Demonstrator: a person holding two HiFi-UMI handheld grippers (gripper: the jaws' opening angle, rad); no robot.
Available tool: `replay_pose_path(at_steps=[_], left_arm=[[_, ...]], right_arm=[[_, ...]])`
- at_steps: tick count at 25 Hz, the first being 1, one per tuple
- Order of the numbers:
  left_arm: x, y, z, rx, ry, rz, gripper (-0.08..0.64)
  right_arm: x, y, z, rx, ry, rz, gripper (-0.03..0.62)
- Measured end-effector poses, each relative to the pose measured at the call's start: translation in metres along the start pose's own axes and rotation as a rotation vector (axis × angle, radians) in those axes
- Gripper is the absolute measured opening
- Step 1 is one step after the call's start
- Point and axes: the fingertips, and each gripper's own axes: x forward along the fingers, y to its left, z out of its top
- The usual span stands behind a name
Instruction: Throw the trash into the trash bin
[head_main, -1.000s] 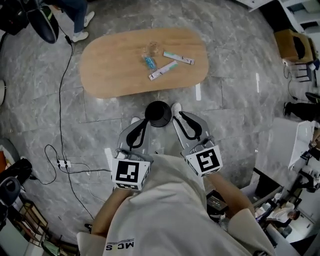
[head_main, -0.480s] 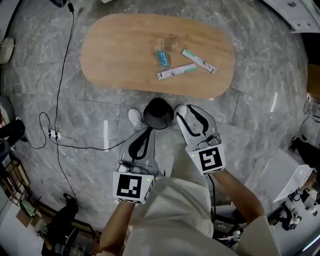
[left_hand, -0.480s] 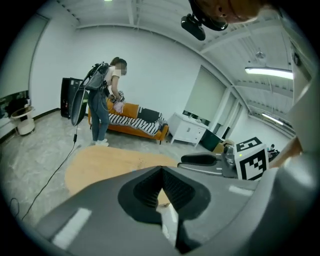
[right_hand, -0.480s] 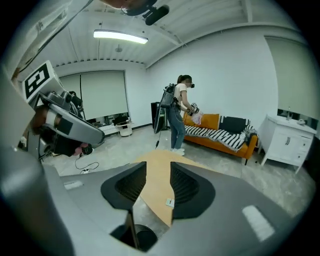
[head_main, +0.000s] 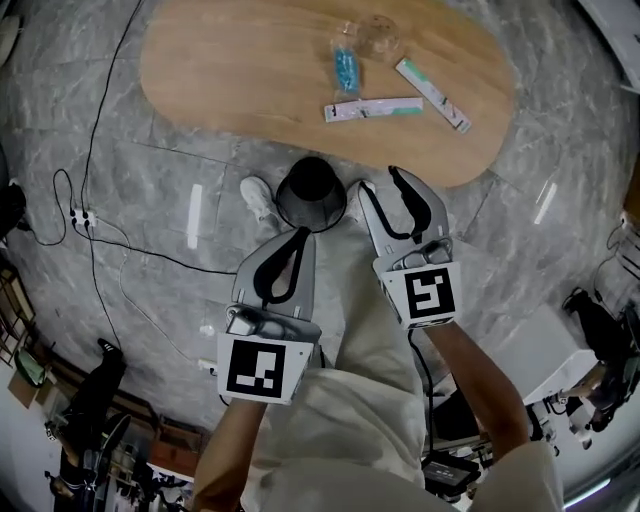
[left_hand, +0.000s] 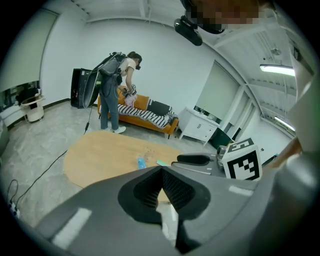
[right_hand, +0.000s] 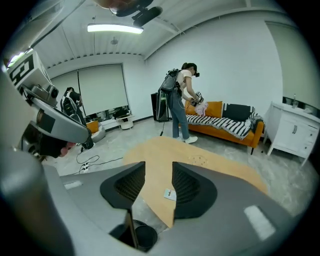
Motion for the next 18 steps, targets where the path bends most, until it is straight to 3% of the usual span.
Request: replay_pose_path(at_steps=[5,18], left_arm=[[0.021,0.019,-0.016,-0.035,0.012,0.029,0.0],[0.053,0.06,-0.054,-0.162,-0.007,0.085,0.0]], right_arm=[[0.032,-0.012,-0.033,0.002,0.082,-0.012,0.181],[0.128,-0.048,-0.072,-0.059,0.165,-0.041,0.17]])
